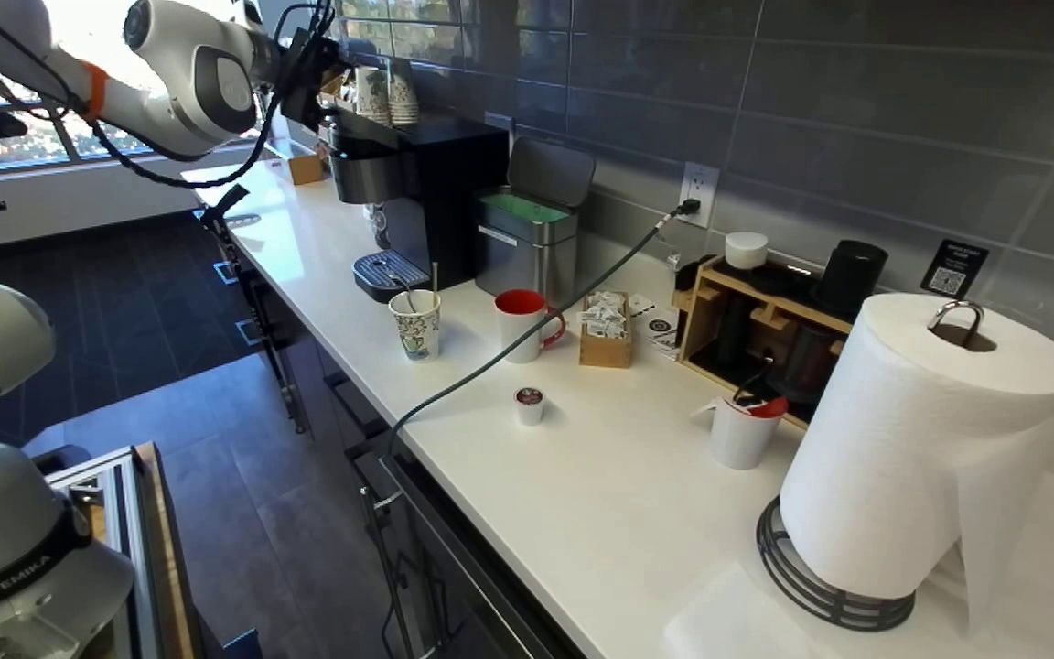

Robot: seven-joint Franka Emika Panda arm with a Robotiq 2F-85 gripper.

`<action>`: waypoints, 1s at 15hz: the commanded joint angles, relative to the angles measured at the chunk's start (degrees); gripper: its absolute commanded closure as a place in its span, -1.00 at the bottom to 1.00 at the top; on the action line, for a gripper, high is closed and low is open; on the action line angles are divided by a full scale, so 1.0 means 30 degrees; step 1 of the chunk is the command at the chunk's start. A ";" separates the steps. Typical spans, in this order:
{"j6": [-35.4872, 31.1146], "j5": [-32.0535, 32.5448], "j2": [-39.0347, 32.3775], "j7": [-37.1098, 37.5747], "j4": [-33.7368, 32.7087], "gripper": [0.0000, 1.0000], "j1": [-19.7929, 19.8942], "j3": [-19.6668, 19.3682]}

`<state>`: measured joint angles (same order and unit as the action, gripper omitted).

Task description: Open the coffeemaker chamber.

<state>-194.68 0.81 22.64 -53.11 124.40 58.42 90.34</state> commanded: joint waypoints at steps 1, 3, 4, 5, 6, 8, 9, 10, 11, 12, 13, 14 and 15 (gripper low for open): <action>0.0254 -0.0884 0.1695 0.0666 -0.0835 -1.00 0.0389 -0.0216; 0.0559 -0.0892 0.1890 0.0725 -0.1450 -1.00 0.0872 0.0303; 0.0727 -0.0843 0.2007 0.0767 -0.1796 -1.00 0.1154 0.0640; 0.0933 -0.0785 0.2099 0.0872 -0.2165 -1.00 0.1569 0.1154; 0.1150 -0.0770 0.2306 0.0983 -0.2501 -1.00 0.1962 0.1577; 0.1585 -0.0797 0.2550 0.1206 -0.3007 -1.00 0.2458 0.2176; 0.1674 -0.0887 0.2565 0.1347 -0.2898 -1.00 0.2292 0.2024; 0.1851 0.1338 0.2384 0.3500 -0.2491 -1.00 0.1590 0.0992; 0.2035 0.1789 0.1996 0.3784 -0.1973 -1.00 0.0962 0.0486; 0.2055 0.2419 0.1085 0.4282 -0.0858 -1.00 -0.0405 -0.0728; 0.2144 0.3037 0.0564 0.4841 -0.0292 -1.00 -0.1101 -0.1407; 0.2138 0.3914 -0.0694 0.5084 0.0535 -1.00 -0.2235 -0.2283; 0.1792 0.4718 -0.1882 0.5353 0.1412 -1.00 -0.3391 -0.3215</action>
<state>-189.44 8.46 26.85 -39.34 121.55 57.77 87.69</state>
